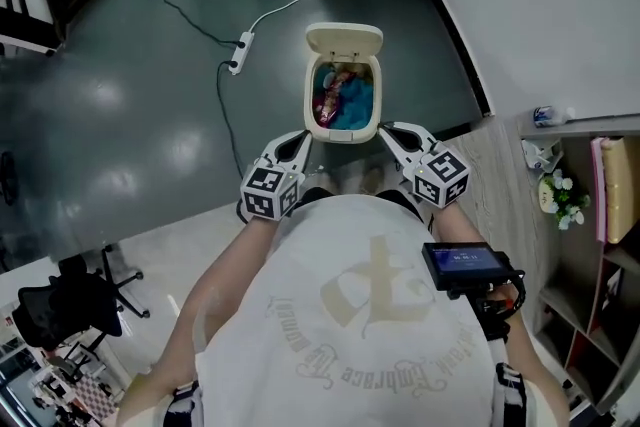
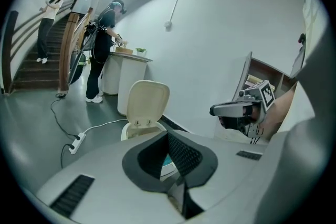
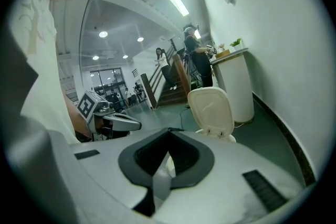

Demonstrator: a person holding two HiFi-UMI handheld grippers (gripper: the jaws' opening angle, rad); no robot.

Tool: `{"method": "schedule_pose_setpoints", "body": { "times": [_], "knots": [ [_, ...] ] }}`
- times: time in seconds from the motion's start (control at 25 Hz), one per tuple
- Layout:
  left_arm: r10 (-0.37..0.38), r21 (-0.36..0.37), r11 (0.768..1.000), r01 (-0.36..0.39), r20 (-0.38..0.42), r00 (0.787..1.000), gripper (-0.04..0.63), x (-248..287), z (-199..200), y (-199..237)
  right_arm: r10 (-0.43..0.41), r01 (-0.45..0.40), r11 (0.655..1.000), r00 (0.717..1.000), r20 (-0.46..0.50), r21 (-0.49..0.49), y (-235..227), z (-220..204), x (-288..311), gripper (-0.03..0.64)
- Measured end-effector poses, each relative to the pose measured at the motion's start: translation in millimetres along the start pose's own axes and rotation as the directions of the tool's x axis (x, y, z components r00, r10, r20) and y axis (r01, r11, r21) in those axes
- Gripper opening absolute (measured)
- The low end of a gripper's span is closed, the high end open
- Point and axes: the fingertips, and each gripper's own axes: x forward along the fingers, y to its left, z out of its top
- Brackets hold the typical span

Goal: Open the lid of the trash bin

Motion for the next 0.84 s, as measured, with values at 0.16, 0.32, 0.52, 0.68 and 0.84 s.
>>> {"method": "schedule_pose_setpoints", "body": {
  "times": [0.16,0.32,0.52,0.68,0.84],
  "knots": [
    [-0.006,-0.010,1.000,0.006,0.004,1.000,0.012,-3.0,-2.0,-2.9,-0.005,0.005,1.000,1.000,0.000,0.002,-0.1,-2.0,-4.5,0.003],
    [-0.015,-0.002,1.000,0.015,0.005,1.000,0.012,-1.4,0.9,-4.2,-0.007,0.007,1.000,1.000,-0.001,0.002,-1.4,-2.4,-4.7,0.003],
    [-0.028,0.008,1.000,0.028,0.011,1.000,0.012,2.8,7.7,-6.4,-0.007,0.007,1.000,1.000,0.008,-0.003,-2.4,2.6,-3.5,0.003],
    [-0.034,0.012,0.999,0.034,0.007,0.999,0.012,9.1,8.7,-11.8,-0.009,0.009,1.000,1.000,0.014,-0.003,-6.5,3.3,-6.7,0.003],
    [-0.040,0.014,0.999,0.040,-0.001,0.999,0.012,15.5,9.4,-20.3,-0.011,0.011,1.000,1.000,0.014,0.002,-12.1,2.4,-14.2,0.003]
  ]
}}
